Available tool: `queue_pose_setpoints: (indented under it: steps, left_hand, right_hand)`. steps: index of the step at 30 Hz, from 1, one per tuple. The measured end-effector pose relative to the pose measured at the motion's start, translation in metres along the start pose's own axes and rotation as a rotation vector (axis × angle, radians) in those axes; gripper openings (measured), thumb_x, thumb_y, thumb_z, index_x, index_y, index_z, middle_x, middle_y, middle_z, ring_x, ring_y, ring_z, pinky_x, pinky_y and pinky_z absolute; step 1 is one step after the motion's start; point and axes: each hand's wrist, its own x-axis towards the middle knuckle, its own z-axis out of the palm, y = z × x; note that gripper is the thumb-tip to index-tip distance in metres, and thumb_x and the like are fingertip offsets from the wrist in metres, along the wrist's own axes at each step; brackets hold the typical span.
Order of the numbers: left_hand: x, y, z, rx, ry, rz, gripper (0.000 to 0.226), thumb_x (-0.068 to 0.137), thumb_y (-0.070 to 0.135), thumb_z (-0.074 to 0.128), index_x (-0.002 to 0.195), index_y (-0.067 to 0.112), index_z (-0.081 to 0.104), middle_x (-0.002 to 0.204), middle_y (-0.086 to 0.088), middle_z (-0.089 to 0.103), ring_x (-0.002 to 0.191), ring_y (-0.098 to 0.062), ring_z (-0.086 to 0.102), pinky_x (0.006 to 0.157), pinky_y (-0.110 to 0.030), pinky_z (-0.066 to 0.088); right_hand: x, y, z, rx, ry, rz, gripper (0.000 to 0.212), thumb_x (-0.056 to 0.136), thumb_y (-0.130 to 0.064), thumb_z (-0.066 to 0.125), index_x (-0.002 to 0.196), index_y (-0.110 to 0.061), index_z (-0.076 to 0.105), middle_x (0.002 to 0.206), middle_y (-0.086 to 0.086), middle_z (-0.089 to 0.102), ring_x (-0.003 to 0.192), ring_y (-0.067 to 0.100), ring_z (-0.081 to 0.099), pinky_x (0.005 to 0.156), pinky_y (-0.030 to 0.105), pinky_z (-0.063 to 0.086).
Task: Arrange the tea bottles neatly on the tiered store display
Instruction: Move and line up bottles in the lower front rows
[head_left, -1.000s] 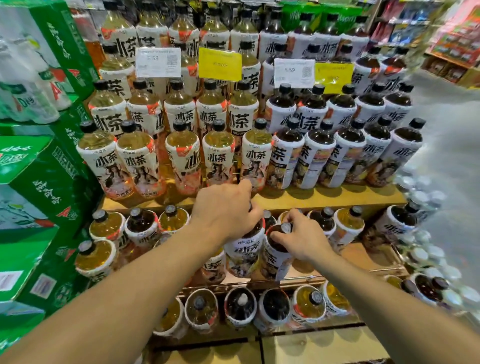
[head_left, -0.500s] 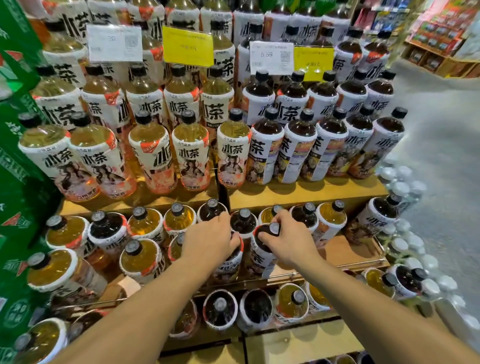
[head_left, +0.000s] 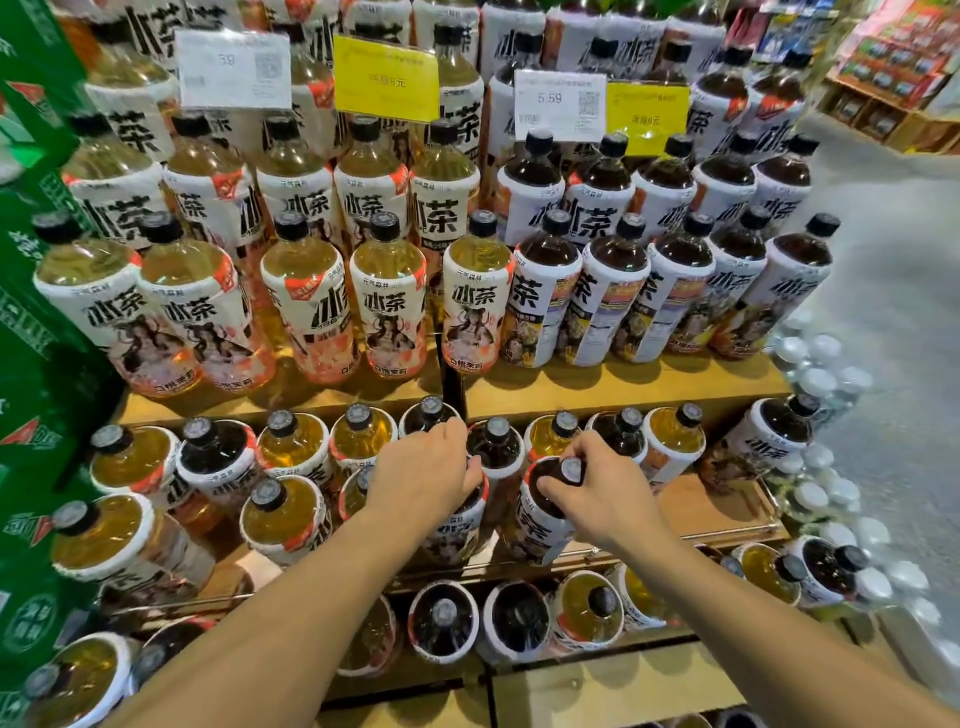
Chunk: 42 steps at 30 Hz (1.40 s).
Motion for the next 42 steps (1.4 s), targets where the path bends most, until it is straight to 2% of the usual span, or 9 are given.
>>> queue_pose_setpoints:
  steps: [4, 8, 14, 19, 28, 34, 36, 39, 42]
  left_hand:
    - [-0.004, -0.002, -0.002, -0.007, -0.025, 0.03, 0.033, 0.087, 0.047, 0.057, 0.079, 0.021, 0.037, 0.061, 0.008, 0.046, 0.047, -0.017, 0.048, 0.04, -0.024, 0.008]
    - [-0.009, -0.002, -0.001, -0.059, -0.031, 0.017, 0.028, 0.092, 0.047, 0.048, 0.084, 0.021, 0.04, 0.069, 0.006, 0.054, 0.058, -0.019, 0.058, 0.041, -0.028, 0.016]
    - [-0.013, 0.009, -0.003, -0.072, -0.068, 0.014, 0.026, 0.094, 0.045, 0.041, 0.088, 0.021, 0.035, 0.075, 0.006, 0.051, 0.066, -0.021, 0.059, 0.047, -0.031, 0.032]
    - [-0.01, 0.026, -0.016, -0.075, -0.032, 0.065, 0.026, 0.093, 0.044, 0.045, 0.085, 0.022, 0.036, 0.071, 0.007, 0.049, 0.061, -0.018, 0.058, 0.042, -0.03, 0.021]
    - [0.012, 0.075, -0.04, -0.118, -0.024, 0.109, 0.024, 0.092, 0.044, 0.04, 0.086, 0.021, 0.035, 0.063, 0.007, 0.035, 0.06, -0.021, 0.048, 0.05, -0.033, 0.029]
    - [0.017, 0.098, -0.034, -0.202, -0.097, 0.102, 0.027, 0.094, 0.047, 0.04, 0.09, 0.021, 0.035, 0.078, 0.004, 0.054, 0.07, -0.025, 0.063, 0.056, -0.035, 0.045]
    - [0.022, 0.105, -0.034, -0.249, -0.141, 0.072, 0.027, 0.095, 0.047, 0.042, 0.094, 0.02, 0.039, 0.083, 0.003, 0.058, 0.073, -0.027, 0.064, 0.06, -0.037, 0.048]
    - [0.027, 0.112, -0.032, -0.295, -0.178, 0.056, 0.026, 0.096, 0.046, 0.043, 0.095, 0.02, 0.039, 0.081, 0.003, 0.053, 0.077, -0.028, 0.064, 0.061, -0.037, 0.044]
    - [0.028, 0.114, -0.028, -0.318, -0.19, 0.056, 0.025, 0.096, 0.045, 0.042, 0.092, 0.021, 0.039, 0.079, 0.005, 0.051, 0.072, -0.026, 0.061, 0.059, -0.038, 0.045]
  right_hand:
    - [-0.001, 0.005, -0.005, 0.024, 0.039, 0.024, 0.036, 0.083, -0.046, 0.072, 0.084, -0.03, 0.04, 0.074, -0.005, 0.061, 0.066, 0.015, 0.058, 0.052, 0.031, 0.037]
    - [-0.002, 0.015, -0.015, 0.046, 0.109, 0.045, 0.034, 0.079, -0.045, 0.074, 0.086, -0.025, 0.047, 0.069, -0.001, 0.063, 0.064, 0.017, 0.06, 0.055, 0.038, 0.045]
    - [-0.003, 0.034, -0.033, 0.052, 0.174, 0.11, 0.031, 0.083, -0.044, 0.07, 0.086, -0.023, 0.048, 0.066, 0.003, 0.061, 0.061, 0.019, 0.054, 0.05, 0.034, 0.037]
    - [0.0, 0.055, -0.042, 0.027, 0.227, 0.125, 0.031, 0.086, -0.049, 0.067, 0.089, -0.024, 0.048, 0.062, 0.002, 0.061, 0.06, 0.023, 0.058, 0.052, 0.035, 0.042]
    - [0.004, 0.079, -0.048, 0.029, 0.225, 0.15, 0.028, 0.081, -0.051, 0.063, 0.087, -0.029, 0.047, 0.065, 0.001, 0.063, 0.066, 0.026, 0.061, 0.058, 0.041, 0.051]
    - [0.006, 0.094, -0.062, 0.077, 0.269, 0.188, 0.03, 0.082, -0.051, 0.067, 0.088, -0.027, 0.051, 0.068, 0.001, 0.065, 0.066, 0.023, 0.061, 0.052, 0.034, 0.041]
    - [0.009, 0.105, -0.069, 0.094, 0.305, 0.22, 0.03, 0.081, -0.05, 0.068, 0.084, -0.027, 0.051, 0.072, 0.001, 0.064, 0.07, 0.023, 0.061, 0.055, 0.036, 0.044]
    - [0.018, 0.125, -0.083, 0.112, 0.368, 0.29, 0.027, 0.08, -0.045, 0.069, 0.082, -0.026, 0.051, 0.074, 0.002, 0.063, 0.073, 0.025, 0.06, 0.06, 0.04, 0.048]
    - [0.031, 0.139, -0.098, 0.126, 0.42, 0.35, 0.025, 0.083, -0.039, 0.07, 0.086, -0.02, 0.053, 0.071, 0.004, 0.061, 0.067, 0.021, 0.056, 0.053, 0.034, 0.038]
